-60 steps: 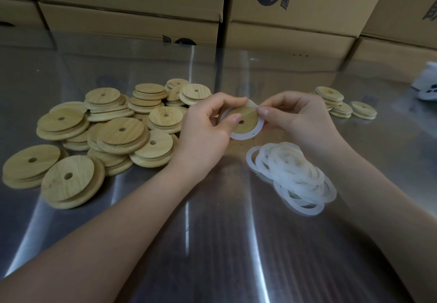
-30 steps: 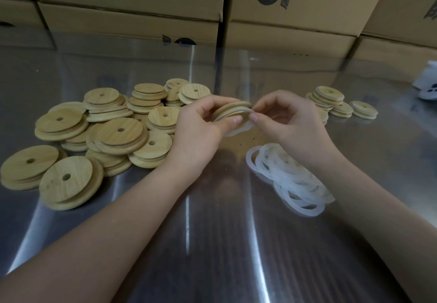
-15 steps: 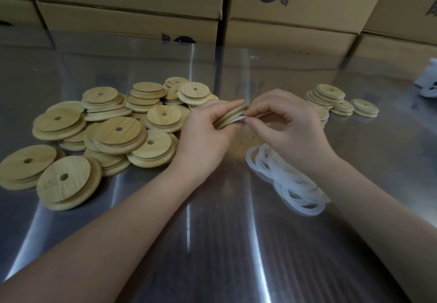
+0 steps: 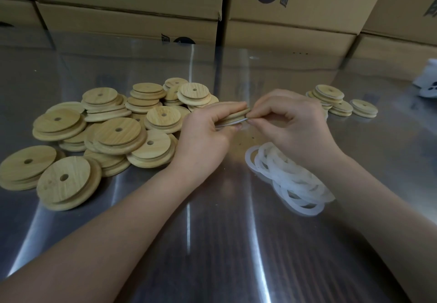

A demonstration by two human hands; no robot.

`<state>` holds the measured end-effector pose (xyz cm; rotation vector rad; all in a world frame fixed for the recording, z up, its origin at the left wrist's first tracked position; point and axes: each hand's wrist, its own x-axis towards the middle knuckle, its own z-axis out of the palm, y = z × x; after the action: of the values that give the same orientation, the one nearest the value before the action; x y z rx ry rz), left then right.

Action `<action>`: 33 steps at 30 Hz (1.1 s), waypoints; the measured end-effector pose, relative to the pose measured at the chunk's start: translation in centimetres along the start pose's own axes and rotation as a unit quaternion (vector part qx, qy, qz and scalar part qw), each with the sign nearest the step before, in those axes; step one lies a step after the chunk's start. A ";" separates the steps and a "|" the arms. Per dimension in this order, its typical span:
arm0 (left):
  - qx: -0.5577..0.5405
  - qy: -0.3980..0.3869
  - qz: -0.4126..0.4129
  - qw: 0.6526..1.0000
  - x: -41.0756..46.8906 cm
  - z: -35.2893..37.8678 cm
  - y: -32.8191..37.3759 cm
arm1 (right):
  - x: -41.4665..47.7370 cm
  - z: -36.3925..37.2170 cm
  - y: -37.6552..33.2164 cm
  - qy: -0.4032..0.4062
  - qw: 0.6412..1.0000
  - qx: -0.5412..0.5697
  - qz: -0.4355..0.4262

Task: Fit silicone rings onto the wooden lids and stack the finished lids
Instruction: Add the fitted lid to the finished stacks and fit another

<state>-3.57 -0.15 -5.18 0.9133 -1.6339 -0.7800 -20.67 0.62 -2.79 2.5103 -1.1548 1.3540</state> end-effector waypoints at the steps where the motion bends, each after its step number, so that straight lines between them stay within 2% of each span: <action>1: 0.000 0.000 0.000 1.000 0.0 0.0 0.0 | 0.0 0.0 0.0 -0.003 1.000 0.001 0.000; 10: -0.016 0.006 -0.032 0.999 -0.1 0.1 -0.1 | -0.1 0.1 -0.1 -0.010 0.999 0.007 0.052; 16: -0.092 0.007 -0.050 0.994 0.1 -0.1 0.2 | -0.3 0.8 -0.4 0.012 0.982 0.106 0.157; 19: -0.121 0.007 -0.057 0.991 0.1 -0.2 0.1 | -0.4 1.3 -0.7 0.034 0.975 0.125 0.178; 23: -0.087 -0.001 -0.046 0.995 0.2 -0.5 0.1 | -0.5 1.4 -0.8 0.055 0.985 0.082 0.145; 29: 0.089 0.040 0.001 0.995 0.0 -0.2 0.0 | -0.6 1.5 -0.6 0.035 0.999 0.001 0.039; 33: 0.094 0.060 0.001 0.994 0.1 -0.1 -0.1 | -0.6 1.4 -0.6 0.033 0.999 -0.014 0.016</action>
<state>-3.43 -0.28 -5.23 1.0711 -1.6214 -0.5648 -19.50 0.80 -3.93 2.4193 -1.1975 1.4075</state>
